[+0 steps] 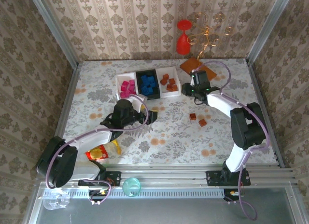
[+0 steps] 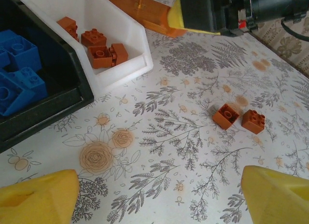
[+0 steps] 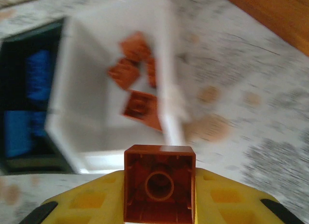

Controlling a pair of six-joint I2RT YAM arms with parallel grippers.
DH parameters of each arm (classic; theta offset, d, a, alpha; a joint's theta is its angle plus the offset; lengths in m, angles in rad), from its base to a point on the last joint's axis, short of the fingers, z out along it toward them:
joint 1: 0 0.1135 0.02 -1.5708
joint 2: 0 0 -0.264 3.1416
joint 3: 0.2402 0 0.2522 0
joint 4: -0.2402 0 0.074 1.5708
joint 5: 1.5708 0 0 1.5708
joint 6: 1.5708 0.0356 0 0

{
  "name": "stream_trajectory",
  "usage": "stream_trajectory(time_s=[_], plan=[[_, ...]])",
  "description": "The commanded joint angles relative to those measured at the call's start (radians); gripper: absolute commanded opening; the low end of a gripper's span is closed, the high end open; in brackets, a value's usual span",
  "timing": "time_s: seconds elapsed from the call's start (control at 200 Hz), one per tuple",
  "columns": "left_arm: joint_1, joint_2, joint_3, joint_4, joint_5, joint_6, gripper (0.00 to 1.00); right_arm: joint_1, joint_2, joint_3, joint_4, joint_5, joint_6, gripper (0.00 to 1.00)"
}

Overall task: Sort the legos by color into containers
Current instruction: Place the lego in the container.

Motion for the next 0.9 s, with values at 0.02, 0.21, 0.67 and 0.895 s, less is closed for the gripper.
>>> stream_trajectory(time_s=[0.02,0.21,0.67,0.895], plan=[[0.012,-0.029,0.016,-0.011,-0.027,0.017,0.88,0.047,0.084,0.119,0.028,-0.039,0.015,0.34],[0.019,-0.052,0.013,-0.026,-0.036,0.018,0.88,0.066,0.266,0.319,0.005,-0.034,0.023,0.34],[0.026,-0.053,0.013,-0.023,-0.005,0.011,0.89,0.046,0.274,0.418,-0.062,-0.048,0.022,0.52],[-0.004,-0.003,0.029,0.021,0.083,0.014,0.89,0.028,-0.019,0.046,-0.053,0.017,-0.005,0.6]])
